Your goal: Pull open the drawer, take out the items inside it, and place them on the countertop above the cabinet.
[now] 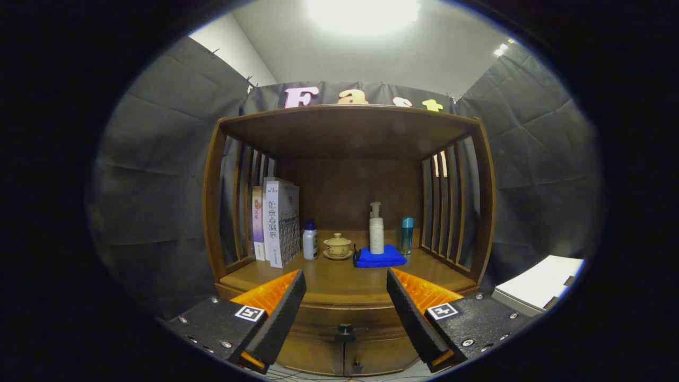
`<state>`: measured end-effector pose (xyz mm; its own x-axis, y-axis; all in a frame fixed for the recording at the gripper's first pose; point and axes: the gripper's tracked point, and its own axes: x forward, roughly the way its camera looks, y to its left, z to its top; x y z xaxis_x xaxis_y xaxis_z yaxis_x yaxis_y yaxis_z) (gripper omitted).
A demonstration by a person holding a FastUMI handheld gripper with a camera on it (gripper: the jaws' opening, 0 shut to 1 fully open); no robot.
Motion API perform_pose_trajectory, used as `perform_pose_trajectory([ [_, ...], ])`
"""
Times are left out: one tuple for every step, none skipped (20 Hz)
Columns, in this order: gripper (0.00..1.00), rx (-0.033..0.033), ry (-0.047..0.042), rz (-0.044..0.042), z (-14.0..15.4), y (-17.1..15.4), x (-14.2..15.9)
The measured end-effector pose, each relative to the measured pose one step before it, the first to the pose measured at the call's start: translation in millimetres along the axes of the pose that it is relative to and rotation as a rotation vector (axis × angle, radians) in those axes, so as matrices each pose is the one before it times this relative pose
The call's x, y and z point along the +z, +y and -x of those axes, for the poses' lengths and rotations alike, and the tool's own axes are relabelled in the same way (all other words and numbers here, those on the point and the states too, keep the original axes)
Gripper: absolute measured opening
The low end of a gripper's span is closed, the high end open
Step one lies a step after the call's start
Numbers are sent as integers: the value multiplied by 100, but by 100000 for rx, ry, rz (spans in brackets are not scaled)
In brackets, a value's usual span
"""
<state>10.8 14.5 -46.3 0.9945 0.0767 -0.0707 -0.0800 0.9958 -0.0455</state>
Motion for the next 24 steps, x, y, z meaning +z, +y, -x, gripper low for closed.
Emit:
perform_pose_trajectory([
  [95,773,122,381,-170,344,-309],
  [95,656,16,405,-235,371,-267],
  [95,351,158,253,-83,226,-187],
  [95,77,157,-53,-8,179,-237],
  [96,-635,-366,-170,13,-16,-16],
  [96,-1300,-1162,-121,-58,-223,56],
  [96,-1143,-904,-210,18,-245,-16],
  [96,-931,-579,-265,-3,-115,-278],
  [96,-670,193,-450,-49,-134,-471],
  [96,-307,846,-827,46,13,-546],
  [96,-28,681,-1115,59,1,-455],
  [96,124,615,-1029,-21,55,-498],
  [96,94,680,-460,-4,48,-548],
  [96,86,1032,270,-118,93,-692],
  [97,113,1288,770,-119,59,-765],
  [97,-100,1081,603,-156,54,-777],
  [97,-95,952,36,-193,7,-607],
  [97,281,1317,-799,-286,225,-743],
  [97,614,1341,-1101,-358,222,-694],
  [97,197,1421,-960,-293,45,-742],
  [97,-218,1668,-550,-493,-50,-801],
  [97,-516,1425,131,-409,-161,-759],
  [97,-565,1347,951,-334,-376,-943],
  [97,-244,1674,1344,-272,-260,-1014],
])
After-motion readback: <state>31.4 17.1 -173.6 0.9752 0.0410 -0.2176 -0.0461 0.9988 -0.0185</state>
